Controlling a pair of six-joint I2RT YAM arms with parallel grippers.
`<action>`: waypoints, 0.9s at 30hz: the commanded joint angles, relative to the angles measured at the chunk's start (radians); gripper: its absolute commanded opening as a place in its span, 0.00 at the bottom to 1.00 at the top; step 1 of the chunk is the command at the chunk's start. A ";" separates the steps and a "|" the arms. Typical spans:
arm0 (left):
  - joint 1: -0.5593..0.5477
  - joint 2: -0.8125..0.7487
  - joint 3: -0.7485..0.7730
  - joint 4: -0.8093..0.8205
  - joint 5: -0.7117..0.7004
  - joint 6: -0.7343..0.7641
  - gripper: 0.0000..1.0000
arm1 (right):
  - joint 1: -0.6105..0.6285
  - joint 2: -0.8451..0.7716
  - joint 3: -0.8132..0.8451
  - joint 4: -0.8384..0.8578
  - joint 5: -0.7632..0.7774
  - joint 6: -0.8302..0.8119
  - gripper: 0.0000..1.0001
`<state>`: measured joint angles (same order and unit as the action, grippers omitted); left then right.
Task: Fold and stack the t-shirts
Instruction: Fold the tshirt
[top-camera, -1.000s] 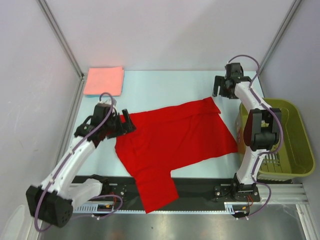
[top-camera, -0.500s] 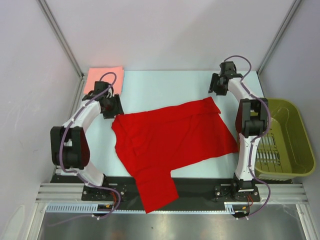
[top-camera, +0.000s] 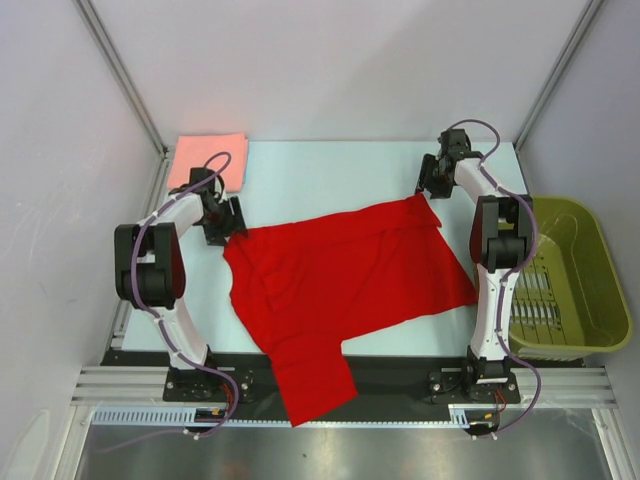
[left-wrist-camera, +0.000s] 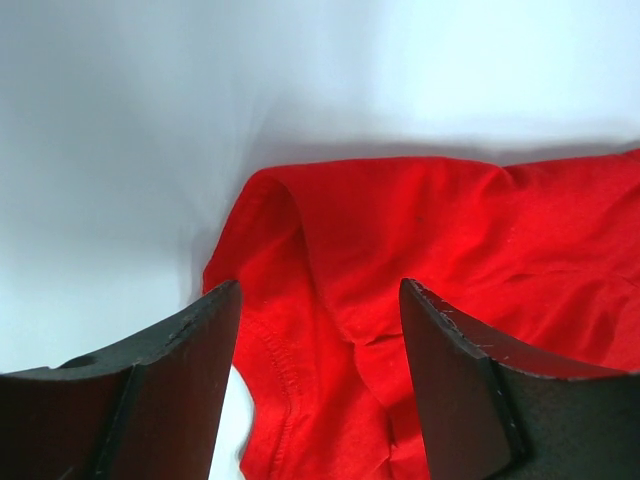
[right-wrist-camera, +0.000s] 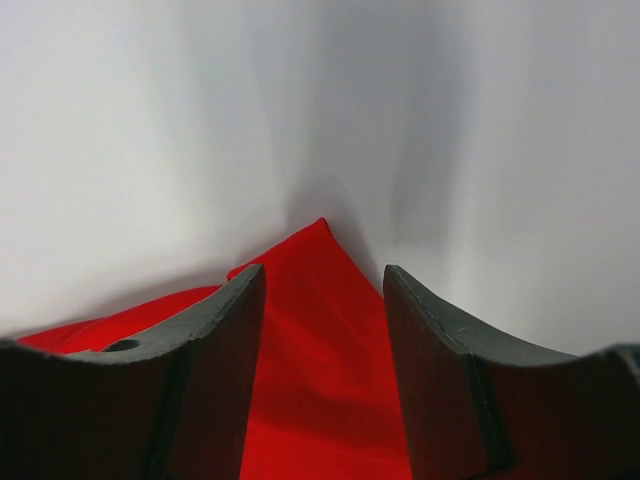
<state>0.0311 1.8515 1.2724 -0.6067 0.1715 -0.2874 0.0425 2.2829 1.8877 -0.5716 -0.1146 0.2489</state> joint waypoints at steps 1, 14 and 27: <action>0.013 0.028 0.041 0.021 0.026 -0.004 0.69 | -0.003 0.012 0.010 -0.010 -0.014 -0.031 0.56; 0.021 0.115 0.097 -0.005 0.008 -0.006 0.55 | -0.006 0.062 0.016 -0.007 -0.074 -0.059 0.45; 0.030 0.117 0.104 0.016 0.019 -0.029 0.00 | -0.035 0.058 -0.001 0.056 -0.060 -0.011 0.10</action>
<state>0.0547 1.9621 1.3396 -0.6083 0.1909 -0.3134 0.0269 2.3306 1.8870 -0.5495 -0.1810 0.2096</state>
